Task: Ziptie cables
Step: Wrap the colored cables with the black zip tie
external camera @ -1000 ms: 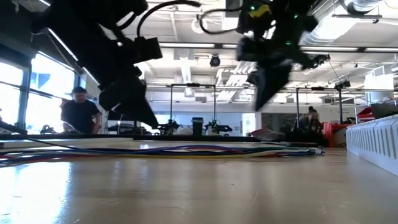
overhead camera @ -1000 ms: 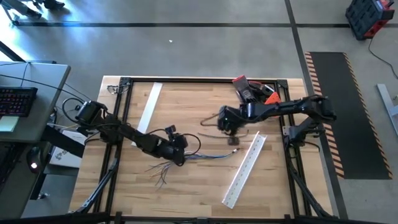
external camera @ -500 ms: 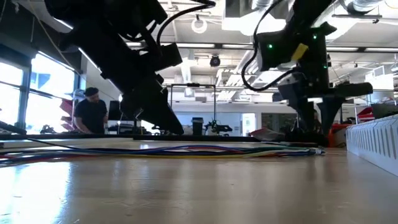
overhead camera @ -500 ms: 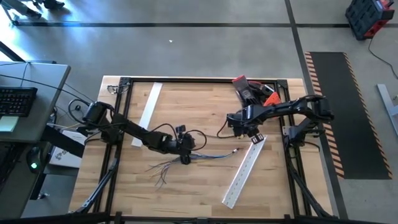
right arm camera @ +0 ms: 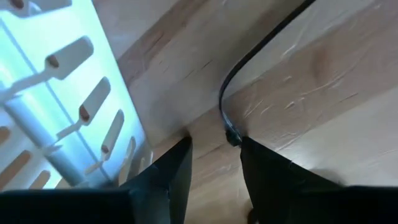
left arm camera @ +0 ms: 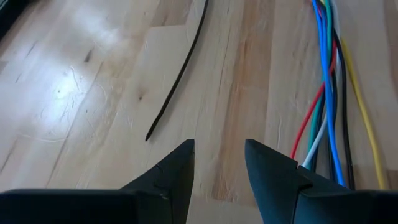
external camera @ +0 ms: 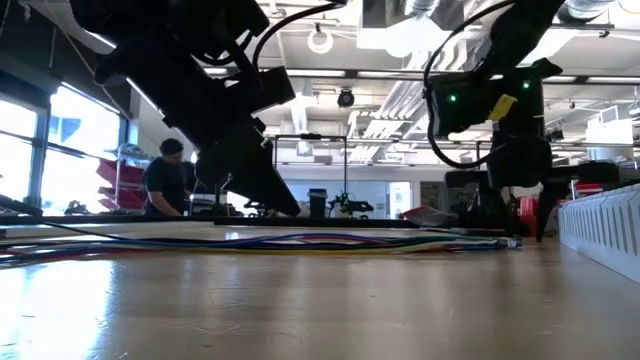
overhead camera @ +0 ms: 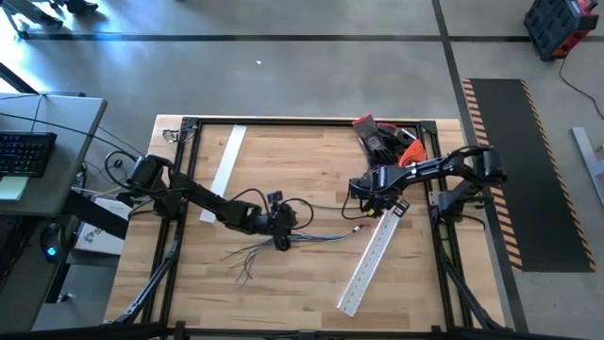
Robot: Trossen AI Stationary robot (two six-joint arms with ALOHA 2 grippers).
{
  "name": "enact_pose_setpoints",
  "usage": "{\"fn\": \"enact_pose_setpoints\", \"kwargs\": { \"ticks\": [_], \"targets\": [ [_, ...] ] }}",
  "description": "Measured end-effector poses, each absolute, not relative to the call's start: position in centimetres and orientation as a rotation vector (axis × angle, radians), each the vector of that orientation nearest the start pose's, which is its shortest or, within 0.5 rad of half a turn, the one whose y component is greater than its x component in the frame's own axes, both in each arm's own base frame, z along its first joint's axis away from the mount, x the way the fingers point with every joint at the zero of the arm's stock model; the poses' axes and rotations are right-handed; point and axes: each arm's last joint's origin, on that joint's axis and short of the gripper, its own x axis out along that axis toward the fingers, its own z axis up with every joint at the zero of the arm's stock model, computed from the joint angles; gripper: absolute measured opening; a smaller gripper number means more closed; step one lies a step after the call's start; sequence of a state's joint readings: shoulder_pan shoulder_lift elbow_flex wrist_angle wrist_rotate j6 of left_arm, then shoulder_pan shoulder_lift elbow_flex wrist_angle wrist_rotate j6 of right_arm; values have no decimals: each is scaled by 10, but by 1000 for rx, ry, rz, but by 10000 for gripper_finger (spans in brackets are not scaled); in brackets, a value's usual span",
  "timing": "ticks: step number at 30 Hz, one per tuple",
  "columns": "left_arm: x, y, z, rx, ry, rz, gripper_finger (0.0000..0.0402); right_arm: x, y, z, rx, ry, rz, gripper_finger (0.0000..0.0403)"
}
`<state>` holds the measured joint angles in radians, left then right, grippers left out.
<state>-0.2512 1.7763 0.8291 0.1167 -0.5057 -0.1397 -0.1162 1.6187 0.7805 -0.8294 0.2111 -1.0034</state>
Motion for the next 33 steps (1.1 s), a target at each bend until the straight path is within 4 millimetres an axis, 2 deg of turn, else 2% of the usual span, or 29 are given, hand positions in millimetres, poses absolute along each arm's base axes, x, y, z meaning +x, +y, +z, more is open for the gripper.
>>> {"fn": "enact_pose_setpoints", "kwargs": {
  "ticks": [5, 12, 16, 18, 23, 26, 29, 33],
  "targets": [
    [322, -68, 130, 173, 743, 292, 124, 226, -32, 125, -790, 1651, 588, 102],
    [324, -69, 132, 156, 717, 294, 124, 236, -33, 132, -664, 1637, 451, 8],
    [328, -70, 135, 143, 670, 257, 124, 254, -34, 144, -563, 1534, 331, 2],
    [332, -70, 137, 142, 629, 245, 124, 256, -33, 150, -519, 1512, 320, 1],
    [344, -64, 133, 155, 542, 230, 124, 273, -23, 170, -528, 1408, 267, 0],
    [351, -57, 124, 170, 521, 212, 124, 279, -15, 172, -478, 1358, 250, 0],
    [352, -53, 118, 159, 530, 191, 124, 286, -9, 170, -347, 1297, 226, 2],
    [353, -54, 117, 153, 530, 180, 124, 295, -8, 163, -250, 1194, 209, 36]
  ]
}}
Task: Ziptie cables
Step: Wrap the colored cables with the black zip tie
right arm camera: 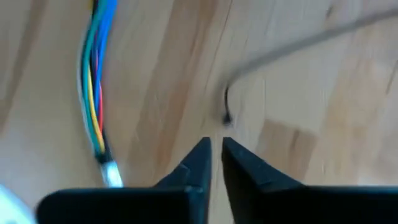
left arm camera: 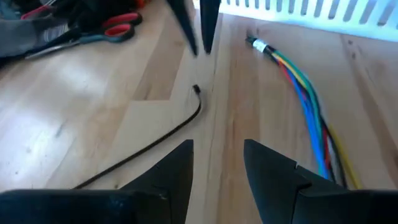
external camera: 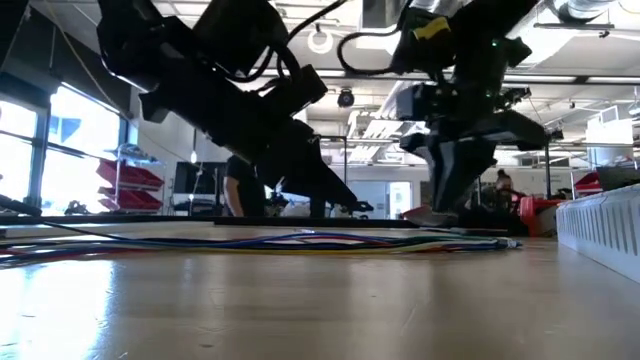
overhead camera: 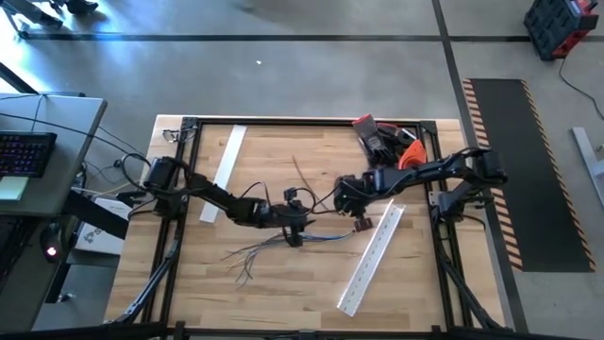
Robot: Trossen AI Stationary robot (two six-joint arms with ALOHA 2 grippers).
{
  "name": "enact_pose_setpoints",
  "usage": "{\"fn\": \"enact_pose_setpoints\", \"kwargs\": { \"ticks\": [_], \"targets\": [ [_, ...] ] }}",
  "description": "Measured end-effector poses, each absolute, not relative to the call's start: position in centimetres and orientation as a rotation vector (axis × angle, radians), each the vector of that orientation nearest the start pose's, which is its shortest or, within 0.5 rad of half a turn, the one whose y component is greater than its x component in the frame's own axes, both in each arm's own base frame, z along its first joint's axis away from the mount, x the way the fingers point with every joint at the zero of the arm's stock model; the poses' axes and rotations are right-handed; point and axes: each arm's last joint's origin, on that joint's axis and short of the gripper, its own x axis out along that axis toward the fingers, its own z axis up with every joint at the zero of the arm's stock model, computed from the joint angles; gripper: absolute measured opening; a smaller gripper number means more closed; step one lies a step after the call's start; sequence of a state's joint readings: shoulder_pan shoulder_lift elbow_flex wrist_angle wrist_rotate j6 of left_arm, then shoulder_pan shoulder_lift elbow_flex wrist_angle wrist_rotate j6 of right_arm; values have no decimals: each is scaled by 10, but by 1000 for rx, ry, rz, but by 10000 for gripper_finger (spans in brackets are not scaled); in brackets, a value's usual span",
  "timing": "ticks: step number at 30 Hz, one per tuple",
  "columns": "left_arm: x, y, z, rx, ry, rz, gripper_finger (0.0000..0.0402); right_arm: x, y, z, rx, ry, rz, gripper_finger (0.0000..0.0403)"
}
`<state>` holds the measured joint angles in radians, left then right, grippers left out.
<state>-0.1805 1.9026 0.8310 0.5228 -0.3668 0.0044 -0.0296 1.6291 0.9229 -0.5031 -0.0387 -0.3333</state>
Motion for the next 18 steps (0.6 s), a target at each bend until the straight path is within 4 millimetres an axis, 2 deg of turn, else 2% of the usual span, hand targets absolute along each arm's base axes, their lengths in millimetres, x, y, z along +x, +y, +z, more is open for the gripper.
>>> {"fn": "enact_pose_setpoints", "kwargs": {
  "ticks": [6, 10, 14, 18],
  "targets": [
    [351, -63, 116, 159, 535, 146, 124, 290, -10, 142, -232, 1089, 177, 129],
    [350, -66, 117, 161, 534, 136, 124, 282, -10, 127, -208, 1036, 156, 157],
    [350, -67, 117, 159, 531, 138, 124, 274, -9, 116, -175, 992, 114, 136],
    [350, -67, 117, 158, 527, 139, 124, 269, -8, 110, -163, 938, 111, 76]
  ]
}}
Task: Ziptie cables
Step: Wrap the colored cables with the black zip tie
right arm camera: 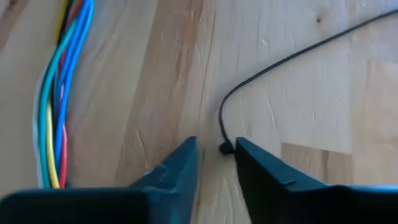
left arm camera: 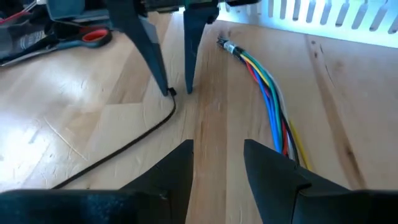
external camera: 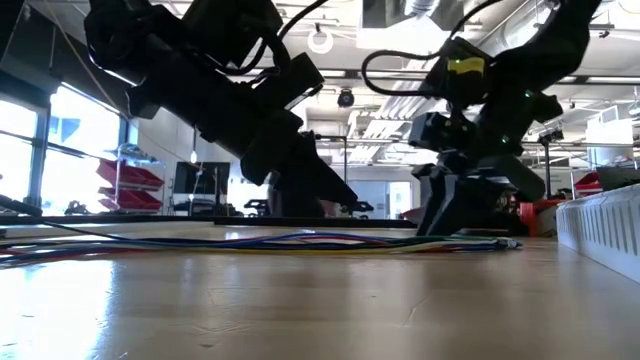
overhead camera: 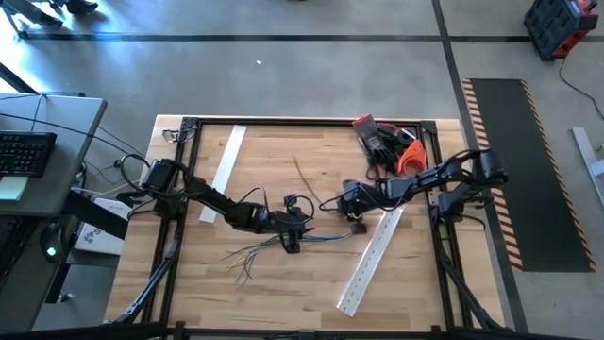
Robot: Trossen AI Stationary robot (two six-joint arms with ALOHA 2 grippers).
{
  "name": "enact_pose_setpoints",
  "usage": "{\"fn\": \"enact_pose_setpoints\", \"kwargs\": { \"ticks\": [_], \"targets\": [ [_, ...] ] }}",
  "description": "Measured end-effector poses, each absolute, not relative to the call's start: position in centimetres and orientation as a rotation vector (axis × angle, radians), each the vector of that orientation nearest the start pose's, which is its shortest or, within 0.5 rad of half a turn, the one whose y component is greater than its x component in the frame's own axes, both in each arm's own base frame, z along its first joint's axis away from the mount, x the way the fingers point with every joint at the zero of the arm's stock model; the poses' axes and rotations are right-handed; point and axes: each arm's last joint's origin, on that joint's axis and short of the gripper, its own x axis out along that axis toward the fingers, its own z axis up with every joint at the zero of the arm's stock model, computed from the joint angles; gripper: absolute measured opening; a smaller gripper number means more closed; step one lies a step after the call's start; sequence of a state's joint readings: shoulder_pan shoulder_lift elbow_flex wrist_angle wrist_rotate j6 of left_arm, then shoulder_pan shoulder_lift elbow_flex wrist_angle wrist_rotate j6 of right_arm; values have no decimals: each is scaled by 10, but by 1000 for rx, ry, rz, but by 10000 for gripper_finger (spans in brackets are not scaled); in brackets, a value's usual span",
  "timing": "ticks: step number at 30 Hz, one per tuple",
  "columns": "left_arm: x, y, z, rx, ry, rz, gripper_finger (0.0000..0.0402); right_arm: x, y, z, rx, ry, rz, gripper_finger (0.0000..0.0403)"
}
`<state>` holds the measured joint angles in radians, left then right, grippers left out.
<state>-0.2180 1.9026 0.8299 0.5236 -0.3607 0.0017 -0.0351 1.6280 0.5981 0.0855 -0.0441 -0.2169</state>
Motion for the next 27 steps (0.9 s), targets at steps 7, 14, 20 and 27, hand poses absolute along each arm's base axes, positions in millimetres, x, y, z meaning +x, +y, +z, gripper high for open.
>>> {"fn": "enact_pose_setpoints", "kwargs": {
  "ticks": [7, 14, 20, 27],
  "targets": [
    [351, -66, 118, 160, 522, 144, 124, 275, -4, 113, -238, 893, 59, 10],
    [353, -66, 121, 341, 499, 96, 124, 293, 13, 142, -270, 977, 105, 2],
    [364, -63, 116, 494, 393, 69, 124, 308, 30, 177, -317, 1051, 175, 1],
    [383, -58, 107, 472, 397, 149, 124, 311, 46, 189, -352, 1060, 201, 0]
  ]
}}
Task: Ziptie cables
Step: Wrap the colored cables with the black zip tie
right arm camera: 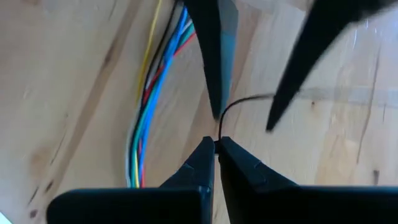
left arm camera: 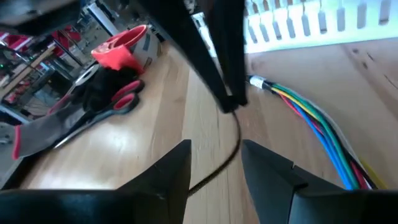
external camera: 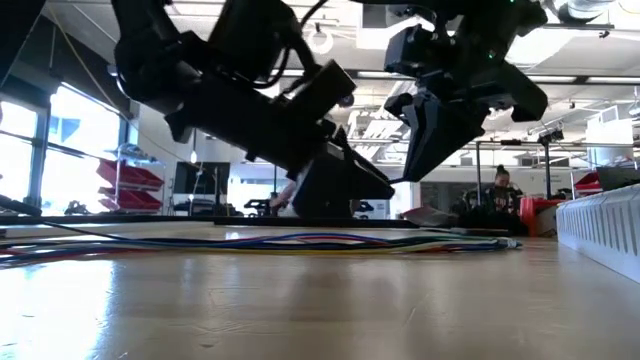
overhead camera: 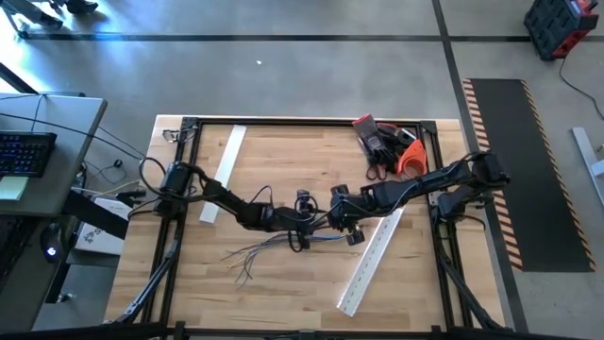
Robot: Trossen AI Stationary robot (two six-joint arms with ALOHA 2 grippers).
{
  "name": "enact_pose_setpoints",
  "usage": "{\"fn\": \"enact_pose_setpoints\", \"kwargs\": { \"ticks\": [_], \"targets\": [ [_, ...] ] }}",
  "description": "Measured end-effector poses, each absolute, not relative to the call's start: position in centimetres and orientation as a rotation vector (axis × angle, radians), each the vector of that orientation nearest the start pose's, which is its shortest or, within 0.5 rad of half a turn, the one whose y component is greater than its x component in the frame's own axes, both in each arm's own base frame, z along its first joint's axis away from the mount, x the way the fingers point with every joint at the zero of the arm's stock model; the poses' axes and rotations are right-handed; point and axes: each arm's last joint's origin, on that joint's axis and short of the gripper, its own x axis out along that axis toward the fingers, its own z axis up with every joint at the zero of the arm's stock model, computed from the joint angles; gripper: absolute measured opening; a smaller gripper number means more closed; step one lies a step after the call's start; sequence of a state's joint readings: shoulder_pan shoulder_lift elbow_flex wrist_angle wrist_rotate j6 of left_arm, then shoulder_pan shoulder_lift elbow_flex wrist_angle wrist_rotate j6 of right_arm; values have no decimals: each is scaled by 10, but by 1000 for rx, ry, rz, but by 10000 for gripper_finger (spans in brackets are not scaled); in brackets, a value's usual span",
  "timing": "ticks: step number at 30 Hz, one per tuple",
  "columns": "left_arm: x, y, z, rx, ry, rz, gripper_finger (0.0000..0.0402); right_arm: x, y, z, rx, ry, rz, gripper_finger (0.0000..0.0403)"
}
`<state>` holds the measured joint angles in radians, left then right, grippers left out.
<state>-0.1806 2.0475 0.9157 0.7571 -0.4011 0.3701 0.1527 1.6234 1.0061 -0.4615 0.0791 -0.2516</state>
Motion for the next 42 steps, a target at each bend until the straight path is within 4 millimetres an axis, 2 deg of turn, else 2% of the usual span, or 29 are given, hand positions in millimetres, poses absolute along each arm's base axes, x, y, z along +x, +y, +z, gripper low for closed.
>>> {"fn": "enact_pose_setpoints", "kwargs": {
  "ticks": [4, 6, 10, 14, 17, 21, 24, 27, 30, 35, 42],
  "targets": [
    [388, -61, 107, 440, 409, 143, 111, 310, 51, 189, -360, 1061, 187, 0],
    [388, -61, 107, 422, 422, 145, 89, 310, 52, 189, -351, 1062, 183, 0],
    [387, -64, 106, 389, 427, 146, 19, 309, 53, 189, -334, 1061, 168, 0],
    [386, -68, 106, 402, 427, 141, 5, 309, 55, 189, -303, 1061, 154, 7],
    [385, -72, 106, 419, 428, 157, 1, 305, 54, 192, -242, 1087, 112, 42],
    [384, -77, 106, 454, 428, 159, 0, 304, 54, 195, -163, 1075, 57, 120],
    [383, -80, 106, 471, 427, 149, 0, 302, 61, 187, -159, 1039, 54, 170],
    [382, -83, 106, 490, 426, 137, 0, 298, 67, 178, -199, 987, 4, 188],
    [382, -85, 107, 502, 419, 130, 0, 297, 73, 173, -221, 939, -19, 182],
    [382, -87, 106, 508, 418, 112, 0, 300, 77, 176, -229, 875, -11, 144],
    [382, -89, 106, 510, 416, 90, 0, 300, 79, 176, -246, 876, 79, 105]
  ]
}}
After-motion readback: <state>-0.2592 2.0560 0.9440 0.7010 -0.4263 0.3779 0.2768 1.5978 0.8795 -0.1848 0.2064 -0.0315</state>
